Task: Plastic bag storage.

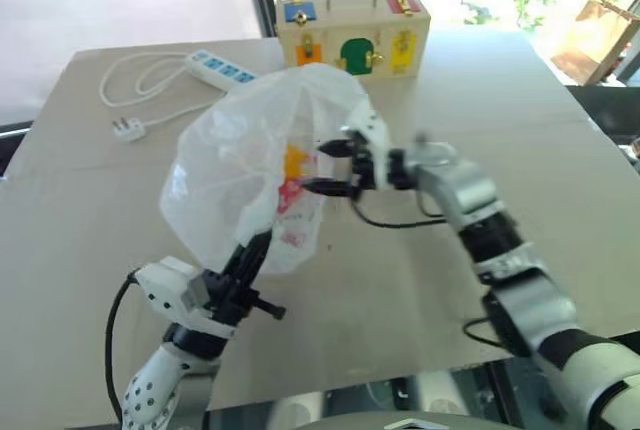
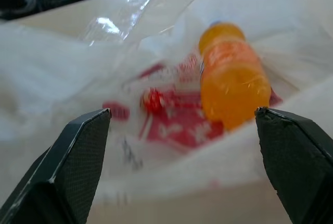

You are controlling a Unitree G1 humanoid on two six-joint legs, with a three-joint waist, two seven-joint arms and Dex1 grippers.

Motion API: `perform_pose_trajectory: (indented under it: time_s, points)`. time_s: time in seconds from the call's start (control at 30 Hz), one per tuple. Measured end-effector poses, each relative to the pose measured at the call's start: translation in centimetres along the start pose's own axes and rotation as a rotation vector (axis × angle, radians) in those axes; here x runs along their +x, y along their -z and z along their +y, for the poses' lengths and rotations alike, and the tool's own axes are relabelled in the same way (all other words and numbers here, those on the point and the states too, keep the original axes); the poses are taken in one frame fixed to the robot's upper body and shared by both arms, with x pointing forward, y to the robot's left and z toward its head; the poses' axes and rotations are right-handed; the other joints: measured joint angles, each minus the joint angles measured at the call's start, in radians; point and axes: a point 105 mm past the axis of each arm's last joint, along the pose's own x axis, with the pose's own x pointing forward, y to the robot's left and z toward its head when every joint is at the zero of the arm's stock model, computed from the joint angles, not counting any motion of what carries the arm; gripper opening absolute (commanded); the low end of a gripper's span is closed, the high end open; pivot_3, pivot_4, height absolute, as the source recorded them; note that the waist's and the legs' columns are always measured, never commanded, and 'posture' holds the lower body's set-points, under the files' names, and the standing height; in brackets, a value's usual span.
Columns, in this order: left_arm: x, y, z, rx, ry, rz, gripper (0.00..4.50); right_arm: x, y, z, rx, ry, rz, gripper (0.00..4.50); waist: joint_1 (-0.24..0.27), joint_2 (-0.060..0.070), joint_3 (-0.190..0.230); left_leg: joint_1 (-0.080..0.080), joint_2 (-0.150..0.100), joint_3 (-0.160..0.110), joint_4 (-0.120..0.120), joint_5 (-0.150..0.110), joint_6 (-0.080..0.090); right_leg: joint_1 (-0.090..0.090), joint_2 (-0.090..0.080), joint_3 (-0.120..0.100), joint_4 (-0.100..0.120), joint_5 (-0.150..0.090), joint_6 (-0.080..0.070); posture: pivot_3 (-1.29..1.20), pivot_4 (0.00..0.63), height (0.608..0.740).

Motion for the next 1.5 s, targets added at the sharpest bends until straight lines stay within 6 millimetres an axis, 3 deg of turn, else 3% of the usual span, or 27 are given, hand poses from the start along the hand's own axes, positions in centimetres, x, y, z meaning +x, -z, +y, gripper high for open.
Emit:
perform_pose_trajectory:
  time_s: [0.1, 0.2, 0.33, 0.5, 0.63, 0.73, 0.97, 1.13, 1.3, 1.4, 1.5]
  points:
    - [-0.1, 0.0, 0.3, 0.001, -0.009, 0.001, 0.00, -3.1, 0.9, -3.1, 0.017, 0.135, 0.032, 4.48, -0.004, 0.000, 0.000, 0.001, 0.001, 0.002, 0.001, 0.000, 0.000, 0.000, 0.002, 0.002, 0.002, 0.000, 0.000, 0.00, 0.150, 0.739]
    - [0.0, 0.0, 0.3, -0.002, -0.003, -0.001, 0.00, -3.3, 1.4, -5.1, 0.024, 0.248, 0.036, 4.48, -0.020, 0.000, 0.000, 0.002, 0.002, 0.002, 0.000, 0.001, -0.001, 0.000, 0.004, 0.003, 0.004, 0.000, 0.000, 0.00, 0.150, 0.739]
    - [0.2, 0.0, 0.3, -0.004, 0.009, -0.004, 0.00, -1.8, 0.4, -6.8, 0.043, 0.351, -0.030, 4.48, -0.023, 0.000, 0.000, 0.003, 0.002, 0.002, 0.001, 0.002, -0.002, 0.000, 0.009, 0.004, 0.005, 0.000, 0.000, 0.00, 0.150, 0.739]
    - [0.3, 0.2, 0.4, -0.005, 0.010, -0.003, 0.00, 1.1, -1.4, -7.0, 0.025, 0.372, -0.104, 4.48, -0.019, 0.000, 0.000, 0.002, 0.002, 0.002, 0.001, 0.002, -0.002, 0.000, 0.008, 0.004, 0.005, 0.000, 0.000, 0.00, 0.150, 0.739]
    - [0.2, 0.3, 0.4, -0.007, 0.005, 0.005, 0.00, 2.1, -2.8, -7.6, 0.049, 0.403, -0.158, 4.48, -0.017, 0.000, 0.000, 0.002, 0.001, 0.001, 0.001, 0.002, -0.002, 0.000, 0.008, 0.003, 0.004, 0.000, 0.000, 0.00, 0.150, 0.739]
    - [0.1, 0.4, 0.4, -0.004, 0.000, 0.010, 0.00, 2.3, -3.5, -7.9, 0.050, 0.418, -0.192, 3.64, -0.018, 0.000, 0.000, 0.002, 0.002, 0.001, 0.001, 0.002, -0.003, 0.000, 0.008, 0.003, 0.004, 0.000, -0.001, 0.00, 0.150, 0.739]
    - [0.1, 0.2, 0.7, 0.005, -0.017, 0.004, 0.00, 1.8, -2.3, -8.1, 0.093, 0.400, -0.169, 0.13, -0.019, 0.001, 0.000, 0.001, 0.001, 0.001, 0.001, 0.002, -0.002, 0.000, 0.003, 0.002, 0.004, 0.000, -0.001, 0.00, 0.150, 0.739]
    - [0.9, -0.3, 0.9, 0.031, 0.011, -0.021, 0.00, 1.5, -1.7, -7.9, 0.130, 0.361, -0.145, 0.05, -0.018, 0.001, 0.000, 0.001, 0.001, 0.000, 0.001, 0.002, -0.003, 0.000, 0.003, 0.001, 0.005, 0.000, -0.001, 0.00, 0.150, 0.739]
    - [3.9, -3.0, 2.9, 0.105, 0.052, -0.099, 0.00, -1.4, -1.1, -8.2, 0.313, 0.305, -0.197, 0.05, -0.004, 0.001, 0.001, 0.000, 0.000, -0.002, 0.003, 0.002, -0.003, 0.000, 0.006, -0.002, 0.006, 0.001, -0.001, 0.00, 0.150, 0.739]
    - [7.3, -6.7, 4.4, 0.149, 0.096, -0.190, 0.00, -4.0, -2.8, -8.4, 0.442, 0.250, -0.322, 0.05, 0.009, 0.002, 0.001, -0.002, 0.002, -0.005, 0.008, 0.003, -0.004, 0.001, 0.010, -0.004, 0.007, 0.002, -0.002, 0.00, 0.150, 0.739]
    - [10.5, -12.2, 5.5, 0.139, 0.116, -0.328, 0.00, -7.1, -5.5, -8.7, 0.552, 0.207, -0.506, 0.05, 0.008, 0.002, 0.002, -0.002, 0.001, -0.005, 0.010, 0.002, -0.003, 0.002, 0.010, -0.004, 0.007, 0.002, -0.002, 0.00, 0.150, 0.739]
